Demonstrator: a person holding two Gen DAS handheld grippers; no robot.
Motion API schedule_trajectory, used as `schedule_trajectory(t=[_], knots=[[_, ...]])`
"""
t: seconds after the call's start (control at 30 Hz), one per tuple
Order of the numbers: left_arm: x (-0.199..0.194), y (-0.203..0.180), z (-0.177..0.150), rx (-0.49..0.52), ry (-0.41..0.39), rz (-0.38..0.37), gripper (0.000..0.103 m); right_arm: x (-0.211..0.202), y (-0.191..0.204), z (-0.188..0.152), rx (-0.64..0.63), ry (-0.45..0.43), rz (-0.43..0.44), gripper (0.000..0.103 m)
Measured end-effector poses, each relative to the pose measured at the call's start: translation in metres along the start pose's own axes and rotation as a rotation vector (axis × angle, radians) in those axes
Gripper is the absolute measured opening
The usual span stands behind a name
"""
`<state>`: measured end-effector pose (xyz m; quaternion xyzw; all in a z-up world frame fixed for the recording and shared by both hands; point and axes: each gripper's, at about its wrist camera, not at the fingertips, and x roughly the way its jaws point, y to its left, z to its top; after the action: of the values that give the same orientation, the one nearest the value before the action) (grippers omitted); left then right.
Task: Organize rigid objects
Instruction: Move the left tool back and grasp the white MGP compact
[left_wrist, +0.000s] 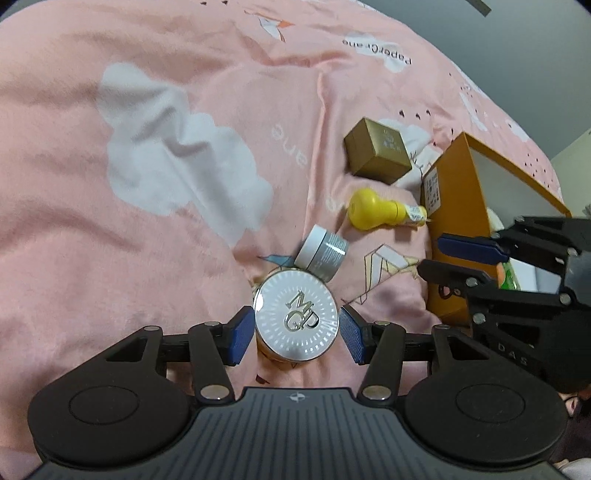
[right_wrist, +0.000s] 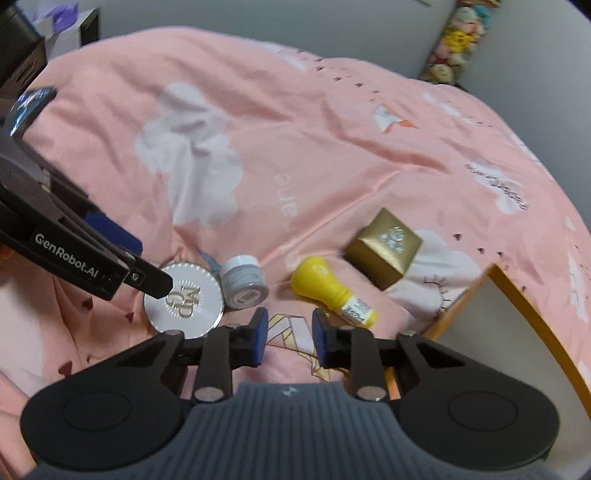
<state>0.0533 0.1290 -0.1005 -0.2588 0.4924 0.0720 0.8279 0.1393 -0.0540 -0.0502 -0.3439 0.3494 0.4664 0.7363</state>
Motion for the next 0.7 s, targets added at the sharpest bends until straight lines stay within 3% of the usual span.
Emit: schedule_trajectory(t=[0.3, 0.43, 0.57, 0.7], knots=[[0.031, -0.008, 0.000, 0.095, 0.054, 0.094, 0.063, 0.024, -0.004, 0.003, -0.047, 0.058, 0.066, 0.021], [0.043, -0.009, 0.001, 0.109, 0.083, 0.115, 0.069, 0.031, -0.009, 0.002, -0.038, 0.074, 0.098, 0.022], [0.050, -0.013, 0.001, 0.123, 0.090, 0.099, 0.084, 0.037, -0.012, 0.004, -0.042, 0.088, 0.094, 0.022], [0.061, -0.026, -0.001, 0.181, 0.103, 0.133, 0.093, 0.041, -0.016, 0.008, -0.036, 0.104, 0.088, 0.025]])
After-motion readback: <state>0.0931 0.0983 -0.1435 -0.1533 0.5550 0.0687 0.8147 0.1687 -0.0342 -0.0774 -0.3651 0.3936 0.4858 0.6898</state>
